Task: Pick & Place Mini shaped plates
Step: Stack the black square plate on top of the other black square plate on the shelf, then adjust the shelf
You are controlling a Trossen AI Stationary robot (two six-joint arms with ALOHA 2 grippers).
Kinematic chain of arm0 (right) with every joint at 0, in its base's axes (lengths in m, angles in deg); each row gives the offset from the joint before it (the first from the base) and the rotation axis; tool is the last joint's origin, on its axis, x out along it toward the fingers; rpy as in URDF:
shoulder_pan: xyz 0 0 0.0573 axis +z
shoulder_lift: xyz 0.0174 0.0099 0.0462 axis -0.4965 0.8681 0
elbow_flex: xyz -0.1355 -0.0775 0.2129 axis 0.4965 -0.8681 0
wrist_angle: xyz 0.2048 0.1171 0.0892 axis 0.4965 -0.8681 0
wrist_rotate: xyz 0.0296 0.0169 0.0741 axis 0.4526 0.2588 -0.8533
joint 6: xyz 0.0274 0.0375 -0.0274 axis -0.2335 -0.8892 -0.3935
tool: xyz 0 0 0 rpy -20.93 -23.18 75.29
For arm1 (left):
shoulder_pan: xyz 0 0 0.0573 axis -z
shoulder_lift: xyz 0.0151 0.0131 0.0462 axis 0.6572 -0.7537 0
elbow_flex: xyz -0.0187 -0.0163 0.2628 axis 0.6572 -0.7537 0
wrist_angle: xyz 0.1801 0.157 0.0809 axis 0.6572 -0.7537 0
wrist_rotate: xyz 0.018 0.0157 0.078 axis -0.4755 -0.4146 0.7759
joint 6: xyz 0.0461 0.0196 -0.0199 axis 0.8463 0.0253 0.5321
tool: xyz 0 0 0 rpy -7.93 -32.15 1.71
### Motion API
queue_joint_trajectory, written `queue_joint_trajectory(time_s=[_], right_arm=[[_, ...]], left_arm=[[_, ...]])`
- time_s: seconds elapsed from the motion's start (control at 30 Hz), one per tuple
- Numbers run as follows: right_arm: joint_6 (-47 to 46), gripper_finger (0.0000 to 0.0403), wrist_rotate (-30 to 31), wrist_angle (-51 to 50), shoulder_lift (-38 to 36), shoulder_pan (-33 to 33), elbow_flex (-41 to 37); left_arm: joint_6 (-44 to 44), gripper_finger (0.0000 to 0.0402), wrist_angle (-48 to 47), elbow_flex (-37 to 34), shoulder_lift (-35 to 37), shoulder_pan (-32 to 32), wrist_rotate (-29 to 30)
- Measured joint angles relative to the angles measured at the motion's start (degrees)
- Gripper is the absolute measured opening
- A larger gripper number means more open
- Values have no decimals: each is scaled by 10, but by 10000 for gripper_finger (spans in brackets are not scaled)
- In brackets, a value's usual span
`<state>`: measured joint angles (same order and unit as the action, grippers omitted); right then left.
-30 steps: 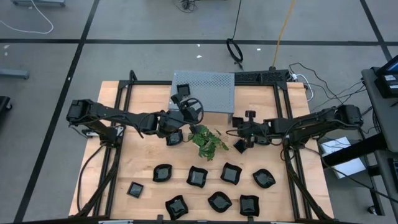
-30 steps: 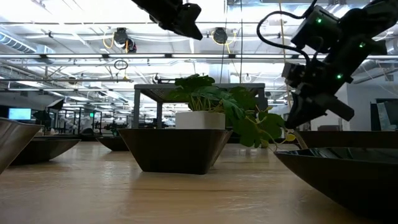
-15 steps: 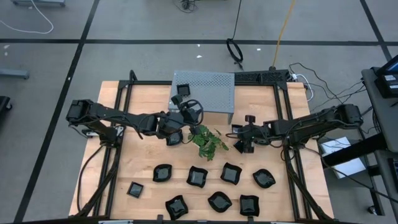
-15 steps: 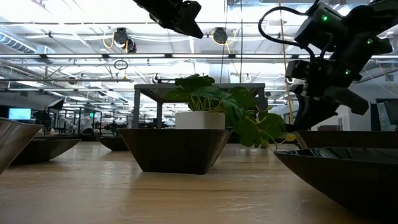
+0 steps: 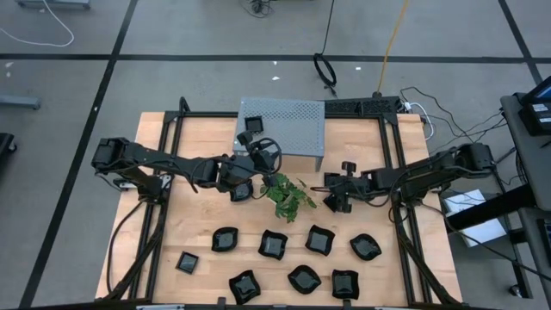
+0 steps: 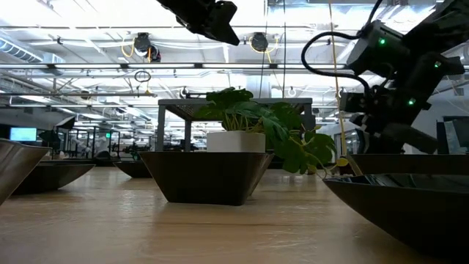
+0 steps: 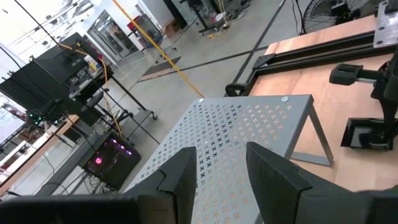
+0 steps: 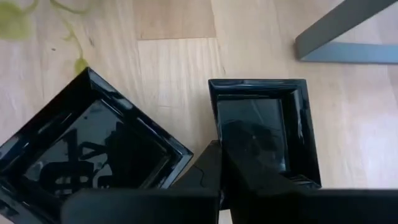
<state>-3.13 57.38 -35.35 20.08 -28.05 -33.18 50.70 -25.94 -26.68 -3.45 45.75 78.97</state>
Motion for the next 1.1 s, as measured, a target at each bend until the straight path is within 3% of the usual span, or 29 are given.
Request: queue_joint_trajectory(time_s=[0.3, 0.7, 0.9, 1.1], right_arm=[[-41, 23, -77, 34, -12, 1, -1], [5, 144, -77, 32, -21, 1, 5], [26, 163, -69, 32, -61, 1, 13], [48, 162, 9, 78, -97, -5, 13]], left_arm=[[0, 145, -4, 0, 0, 0, 0], [2, 145, -7, 0, 0, 0, 0], [2, 145, -7, 0, 0, 0, 0], [1, 145, -6, 0, 0, 0, 0]])
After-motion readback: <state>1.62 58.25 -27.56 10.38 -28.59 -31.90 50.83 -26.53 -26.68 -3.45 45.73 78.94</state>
